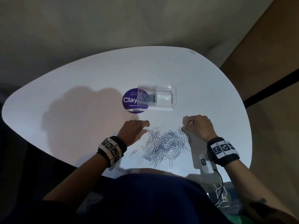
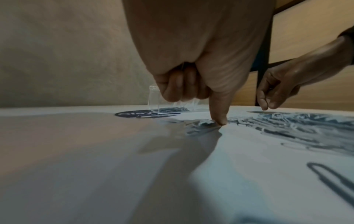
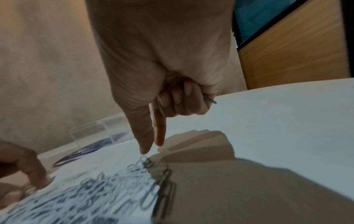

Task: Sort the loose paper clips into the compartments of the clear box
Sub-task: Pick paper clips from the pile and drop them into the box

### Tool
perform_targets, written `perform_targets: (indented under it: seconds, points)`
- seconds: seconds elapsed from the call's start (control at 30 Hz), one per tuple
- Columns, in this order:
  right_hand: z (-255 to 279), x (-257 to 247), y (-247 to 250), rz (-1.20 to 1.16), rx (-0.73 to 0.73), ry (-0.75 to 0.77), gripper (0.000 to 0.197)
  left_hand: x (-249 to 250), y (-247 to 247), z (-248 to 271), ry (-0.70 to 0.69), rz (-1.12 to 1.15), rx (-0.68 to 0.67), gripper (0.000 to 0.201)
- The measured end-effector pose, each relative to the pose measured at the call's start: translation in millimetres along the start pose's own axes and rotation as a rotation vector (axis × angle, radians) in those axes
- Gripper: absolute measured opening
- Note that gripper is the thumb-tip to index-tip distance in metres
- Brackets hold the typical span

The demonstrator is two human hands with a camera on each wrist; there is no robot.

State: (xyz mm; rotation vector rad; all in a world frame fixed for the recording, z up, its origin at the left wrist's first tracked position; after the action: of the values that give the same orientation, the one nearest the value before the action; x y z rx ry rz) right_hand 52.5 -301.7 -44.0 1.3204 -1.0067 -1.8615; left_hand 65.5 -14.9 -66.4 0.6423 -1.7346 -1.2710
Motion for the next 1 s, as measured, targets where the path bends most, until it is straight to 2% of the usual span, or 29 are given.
perform_targets:
  seconds: [0.13, 0.2, 0.3, 0.4, 0.53, 0.57, 0.63, 0.73, 0.8, 0.87, 0.93, 1.0]
  points:
    - [8, 1, -7, 0.067, -0.001, 0.033, 0.020, 3, -3, -5, -0.108, -0.113, -0.040, 0.011]
    - [11, -2, -13, 0.083, 0.004, 0.061, 0.021, 3, -3, -6, -0.098, -0.116, -0.072, 0.010]
    - [11, -9, -21, 0.105, -0.006, 0.094, 0.015, -1, -3, -6, 0.057, 0.025, -0.111, 0.011]
    - [7, -11, -27, 0.143, -0.070, 0.101, 0.016, -3, 0, -6, 0.310, 0.292, -0.085, 0.012]
    - [4, -12, -28, 0.144, -0.124, 0.146, 0.023, 0, 18, -10, 0.568, 0.725, -0.155, 0.016]
    - [4, -12, -27, 0.125, -0.122, 0.147, 0.023, -2, 24, -11, 0.626, 0.809, -0.174, 0.017]
    - [4, -8, -25, 0.029, -0.141, 0.122, 0.024, -5, 35, -16, 0.656, 0.888, -0.171, 0.018]
    - [7, -8, -14, -0.281, -0.185, 0.031, 0.032, -1, 58, -37, 0.573, 0.787, -0.112, 0.018]
    - [10, -16, -3, -0.431, -0.167, -0.045, 0.037, -5, 70, -60, 0.485, 0.539, -0.029, 0.024]
    - [9, -26, 7, -0.534, -0.173, -0.145, 0.033, -7, 78, -80, 0.325, 0.340, 0.098, 0.025]
    - [2, -33, 10, -0.609, -0.258, -0.242, 0.028, -10, 71, -101, 0.210, 0.231, 0.107, 0.022]
    - [-2, -44, 12, -0.605, -0.349, -0.255, 0.015, -5, 69, -121, 0.310, 0.177, 0.012, 0.020]
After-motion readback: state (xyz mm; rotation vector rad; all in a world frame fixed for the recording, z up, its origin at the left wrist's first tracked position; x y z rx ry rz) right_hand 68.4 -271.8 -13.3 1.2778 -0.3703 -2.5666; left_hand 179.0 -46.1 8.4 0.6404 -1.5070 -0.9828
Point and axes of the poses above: each hand's wrist, its own z-axis away from the middle knuckle, its own y-axis out of the back of the hand, x = y × z, the point moved 2 cm from there along -z, towards the middle knuckle, and after that the axes turned 12 degrees about x, right-handed, at the moved point
